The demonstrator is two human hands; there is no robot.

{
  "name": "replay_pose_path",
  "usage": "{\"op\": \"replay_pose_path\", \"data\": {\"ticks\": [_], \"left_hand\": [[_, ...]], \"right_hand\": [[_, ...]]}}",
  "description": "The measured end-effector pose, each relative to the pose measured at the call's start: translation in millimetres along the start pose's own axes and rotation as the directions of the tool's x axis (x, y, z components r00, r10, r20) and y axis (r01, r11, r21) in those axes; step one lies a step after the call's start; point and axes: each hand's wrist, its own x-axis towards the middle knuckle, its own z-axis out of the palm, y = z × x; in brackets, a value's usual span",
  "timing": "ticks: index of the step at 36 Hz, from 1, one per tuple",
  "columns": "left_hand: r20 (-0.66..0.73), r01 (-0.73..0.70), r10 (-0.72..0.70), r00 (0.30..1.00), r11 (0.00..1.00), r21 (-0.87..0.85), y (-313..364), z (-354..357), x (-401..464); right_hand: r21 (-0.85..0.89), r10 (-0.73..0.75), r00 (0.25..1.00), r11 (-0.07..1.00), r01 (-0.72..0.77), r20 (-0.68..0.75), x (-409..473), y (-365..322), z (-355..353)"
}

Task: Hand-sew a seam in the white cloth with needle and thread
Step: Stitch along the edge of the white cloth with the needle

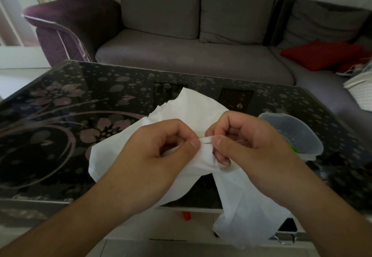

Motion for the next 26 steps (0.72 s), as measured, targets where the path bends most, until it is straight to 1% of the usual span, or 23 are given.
{"op": "replay_pose_path", "data": {"ticks": [3, 8, 16, 26], "left_hand": [[0.0, 0.001, -0.001, 1.0, 1.0, 0.007, -0.2, 0.3, 0.0], [-0.001, 0.002, -0.002, 1.0, 1.0, 0.009, -1.1, 0.4, 0.1], [0.008, -0.002, 0.002, 1.0, 1.0, 0.008, 0.3, 1.3, -1.1], [0.011, -0.023, 0.023, 1.0, 1.0, -0.006, 1.5, 0.9, -1.3]], "right_hand": [[-0.008, -0.003, 1.0, 1.0, 0.002, -0.011, 0.0, 0.5, 0.9], [-0.074, -0.02, 0.999, 0.997, 0.016, -0.045, 0.4, 1.5, 2.6], [-0.141, -0.066, 0.996, 0.988, 0.057, -0.06, -1.1, 3.3, 4.0], [-0.109, -0.071, 0.993, 0.992, 0.061, -0.092, -0.8, 2.3, 6.6]]}}
